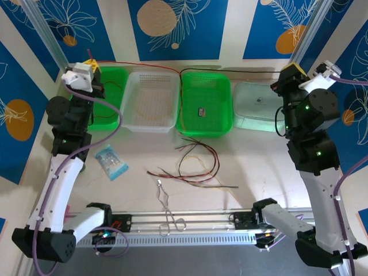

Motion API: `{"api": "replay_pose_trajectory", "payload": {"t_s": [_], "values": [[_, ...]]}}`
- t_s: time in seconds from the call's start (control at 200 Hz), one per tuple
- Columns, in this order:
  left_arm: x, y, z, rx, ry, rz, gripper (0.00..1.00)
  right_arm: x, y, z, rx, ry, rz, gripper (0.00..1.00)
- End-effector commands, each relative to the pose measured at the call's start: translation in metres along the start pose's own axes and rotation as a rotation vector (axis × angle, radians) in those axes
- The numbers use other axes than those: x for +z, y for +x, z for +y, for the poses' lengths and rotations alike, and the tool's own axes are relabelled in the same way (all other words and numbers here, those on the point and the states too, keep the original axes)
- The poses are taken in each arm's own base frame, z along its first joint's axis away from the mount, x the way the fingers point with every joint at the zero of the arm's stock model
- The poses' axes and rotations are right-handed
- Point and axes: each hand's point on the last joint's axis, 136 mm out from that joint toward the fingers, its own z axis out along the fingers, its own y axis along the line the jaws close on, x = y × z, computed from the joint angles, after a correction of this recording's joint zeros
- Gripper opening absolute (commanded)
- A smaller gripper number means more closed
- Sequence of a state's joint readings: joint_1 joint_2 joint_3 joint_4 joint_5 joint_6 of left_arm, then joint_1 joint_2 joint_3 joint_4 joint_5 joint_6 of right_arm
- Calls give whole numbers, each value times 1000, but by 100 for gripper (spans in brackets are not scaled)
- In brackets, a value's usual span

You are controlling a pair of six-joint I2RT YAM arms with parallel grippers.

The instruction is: Untangle the cables

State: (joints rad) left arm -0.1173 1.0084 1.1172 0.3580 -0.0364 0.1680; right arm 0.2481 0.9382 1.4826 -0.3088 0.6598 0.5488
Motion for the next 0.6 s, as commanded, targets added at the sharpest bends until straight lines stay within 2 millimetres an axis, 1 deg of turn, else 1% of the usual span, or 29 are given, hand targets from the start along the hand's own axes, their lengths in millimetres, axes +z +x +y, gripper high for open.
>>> {"api": "replay_pose_trajectory", "payload": {"t_s": [0.0,0.105,0.28,0.45,0.595], "values": [[-15,-14,50,-22,-258,-75,0,-12,-18,-18,-22,73,-67,0],[-23,-14,66,-26,-348,-90,0,-18,-26,-24,-32,98,-93,0],[-35,-14,87,-26,-465,-104,0,-27,-35,-42,-35,170,-128,0],[-47,-13,103,-30,-557,-108,0,-37,-39,-61,-17,255,-165,0],[-55,-9,115,-45,-621,-105,0,-45,-45,-74,-24,317,-202,0]]}}
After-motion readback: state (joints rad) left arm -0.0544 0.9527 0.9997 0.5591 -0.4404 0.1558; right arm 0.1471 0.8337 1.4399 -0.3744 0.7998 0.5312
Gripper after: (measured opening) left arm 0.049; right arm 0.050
